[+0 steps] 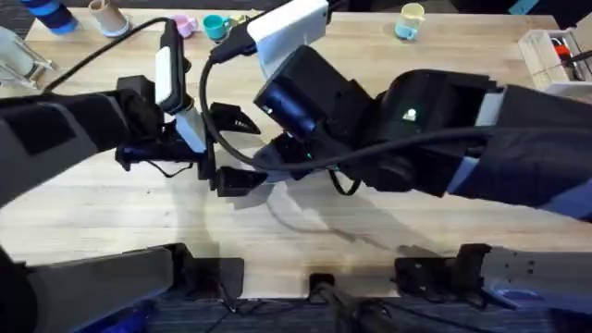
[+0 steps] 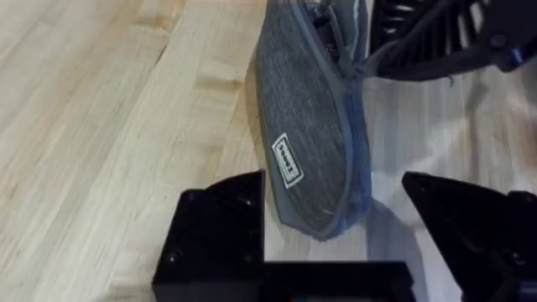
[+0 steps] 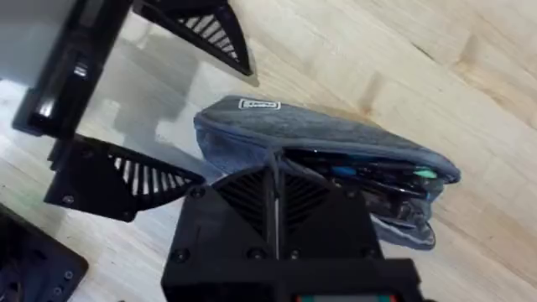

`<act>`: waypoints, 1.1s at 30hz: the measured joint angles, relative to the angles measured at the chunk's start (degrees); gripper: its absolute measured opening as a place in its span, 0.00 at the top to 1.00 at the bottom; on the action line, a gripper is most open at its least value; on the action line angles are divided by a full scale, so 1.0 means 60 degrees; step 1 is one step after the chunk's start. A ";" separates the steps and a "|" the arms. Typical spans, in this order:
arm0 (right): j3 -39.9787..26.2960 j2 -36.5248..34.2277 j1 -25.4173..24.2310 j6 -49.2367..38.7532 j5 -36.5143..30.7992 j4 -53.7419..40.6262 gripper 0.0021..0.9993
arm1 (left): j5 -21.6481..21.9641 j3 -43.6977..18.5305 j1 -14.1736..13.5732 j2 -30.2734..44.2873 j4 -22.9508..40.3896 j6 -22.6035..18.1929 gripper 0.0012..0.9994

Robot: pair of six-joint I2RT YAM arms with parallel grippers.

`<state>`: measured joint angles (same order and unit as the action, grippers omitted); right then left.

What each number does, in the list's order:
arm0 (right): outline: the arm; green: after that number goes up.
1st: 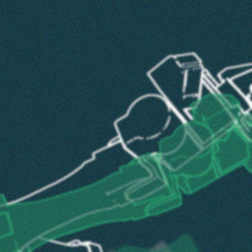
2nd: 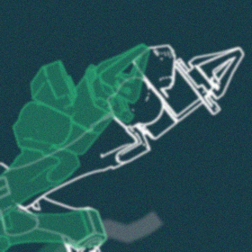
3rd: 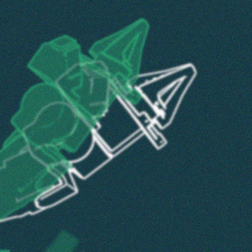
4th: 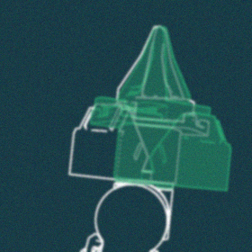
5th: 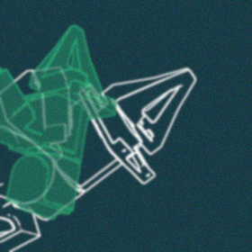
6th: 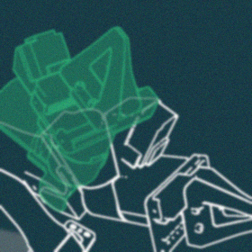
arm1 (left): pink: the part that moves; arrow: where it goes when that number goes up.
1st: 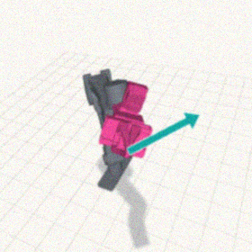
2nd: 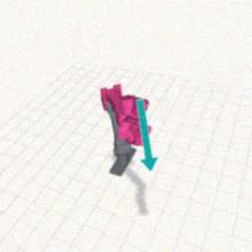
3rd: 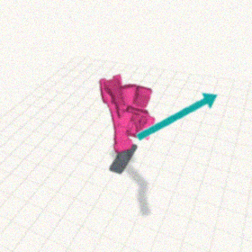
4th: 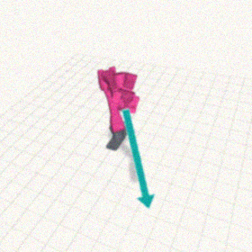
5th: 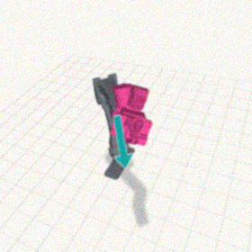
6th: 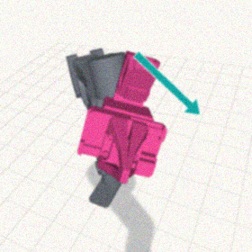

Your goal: Unzip the bag, pick up the pens from the table one at a time and place them inside, then zip the bag closed.

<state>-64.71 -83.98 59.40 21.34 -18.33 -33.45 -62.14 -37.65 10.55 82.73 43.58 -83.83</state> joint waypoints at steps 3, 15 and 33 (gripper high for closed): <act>0.0000 -0.0001 0.0000 0.0000 0.0000 0.0000 0.97 | -0.0110 0.0000 -0.0238 0.0329 -0.0431 0.0471 0.01; -0.0004 -0.0001 0.0000 0.0000 0.0000 0.0004 0.97 | -0.0359 0.0000 -0.0292 0.0337 -0.0543 0.0714 0.95; -0.0117 0.0209 -0.1704 -0.0018 0.0165 -0.1702 0.97 | -0.0430 0.0000 -0.0299 0.0337 -0.0518 0.0736 0.96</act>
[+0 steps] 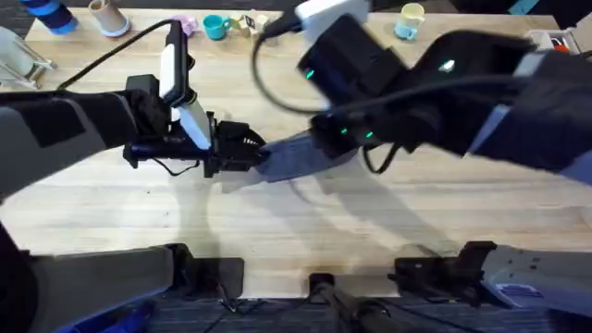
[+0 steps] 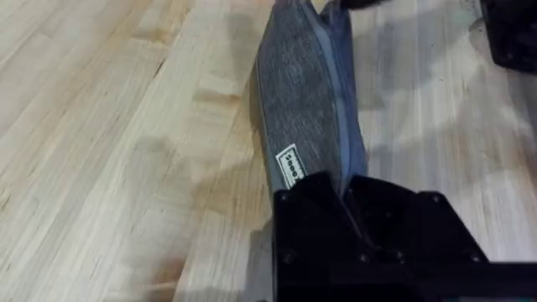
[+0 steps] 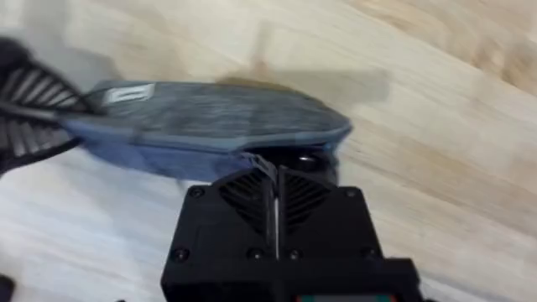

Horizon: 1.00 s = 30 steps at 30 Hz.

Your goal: Unzip the bag, pick up the pens from the table one at a time and place them inside, then zip the bag closed.

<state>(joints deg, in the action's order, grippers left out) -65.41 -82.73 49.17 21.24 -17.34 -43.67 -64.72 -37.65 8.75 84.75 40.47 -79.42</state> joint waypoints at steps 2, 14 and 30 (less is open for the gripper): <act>-0.0003 0.0069 -0.0443 -0.0018 0.0087 -0.0181 0.97 | -0.0034 0.0000 0.0000 0.0000 -0.0011 0.0000 0.96; 0.0478 0.0081 -0.2648 -0.0340 0.0369 -0.0051 0.97 | -0.0040 0.0000 0.0000 0.0000 -0.0036 0.0029 0.96; 0.3368 0.0292 -0.4981 -0.0206 0.0879 0.2086 0.97 | -0.0015 0.0007 -0.0068 0.0000 -0.0036 0.0029 0.96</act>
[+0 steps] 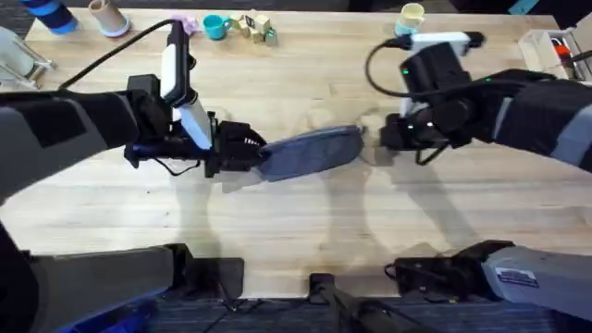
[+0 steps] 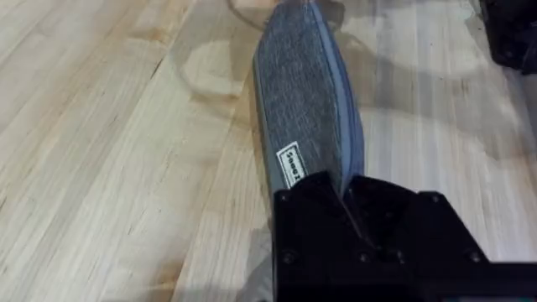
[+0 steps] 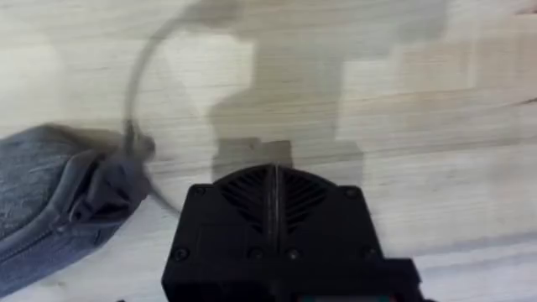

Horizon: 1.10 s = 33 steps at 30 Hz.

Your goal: Unzip the bag, pick up the pens from the table one at a time and place them inside, then zip the bag closed.

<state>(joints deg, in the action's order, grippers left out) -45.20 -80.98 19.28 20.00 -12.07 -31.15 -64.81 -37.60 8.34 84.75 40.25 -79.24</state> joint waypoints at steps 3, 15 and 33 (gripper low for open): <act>0.0052 0.0001 -0.0326 0.0097 -0.0465 -0.0061 0.97 | 0.0017 0.0000 0.0006 0.0000 -0.0007 0.0000 0.96; -0.1957 0.0388 0.0543 0.0130 -0.0773 -0.1238 0.00 | 0.0021 0.0004 0.0010 0.0000 -0.0113 0.0000 0.96; -0.2515 0.1341 0.1374 0.0130 -0.0777 -0.1458 0.00 | -0.0019 0.0004 0.0043 0.0000 -0.0239 0.0033 0.01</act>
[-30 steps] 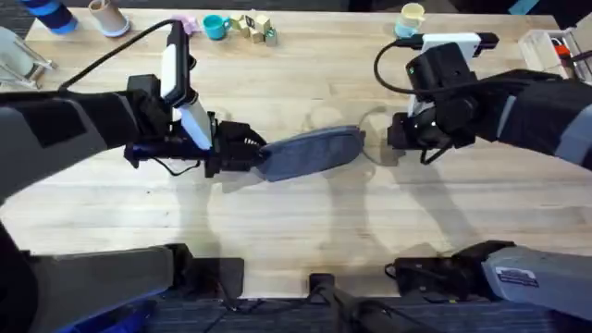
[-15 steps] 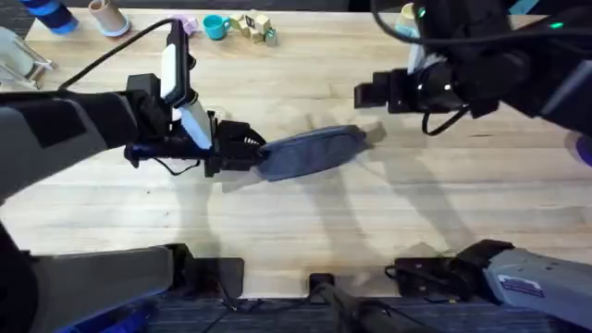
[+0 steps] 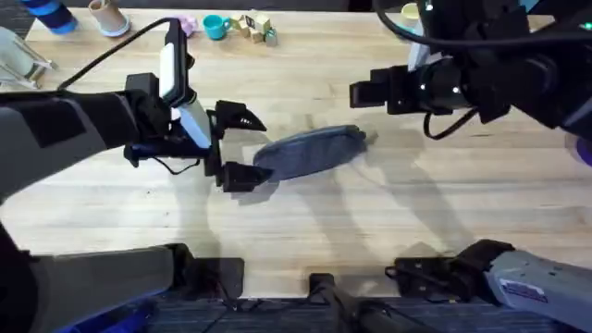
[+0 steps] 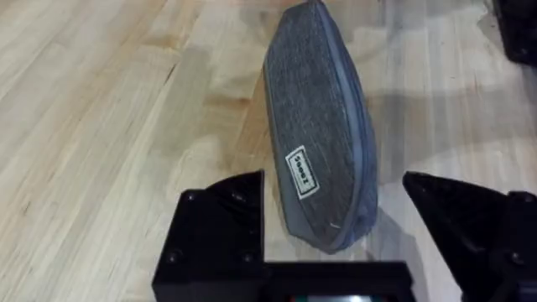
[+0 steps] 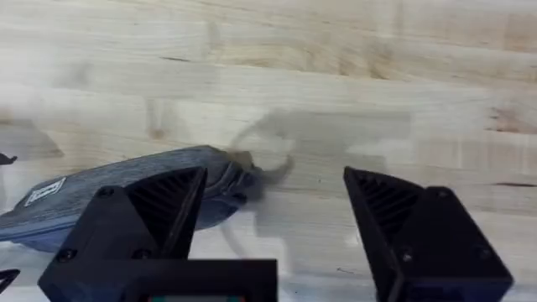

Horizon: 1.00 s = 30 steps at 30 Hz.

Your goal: Unzip the bag, pick up the pens from the table one at a time and place them inside, then zip the bag closed.

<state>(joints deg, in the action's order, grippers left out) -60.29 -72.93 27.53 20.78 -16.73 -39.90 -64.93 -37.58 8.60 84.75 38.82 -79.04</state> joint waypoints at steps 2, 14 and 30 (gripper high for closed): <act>0.0000 0.0090 0.0026 0.0004 0.0000 0.0000 0.00 | 0.0000 0.0000 0.0000 0.0000 -0.0165 0.0000 0.01; 0.0001 0.0747 0.0037 0.0000 -0.0002 -0.0323 0.00 | 0.0446 -0.0372 0.0000 -0.0815 -0.0147 0.0561 0.00; 0.0002 0.1637 0.0037 0.0004 -0.0011 -0.0333 0.00 | 0.5460 -0.2209 0.0000 -0.4111 -0.0926 0.7422 0.00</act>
<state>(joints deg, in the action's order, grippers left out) -60.28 -63.11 27.75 20.80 -16.80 -41.90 -32.17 -50.84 8.60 60.09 33.26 -34.51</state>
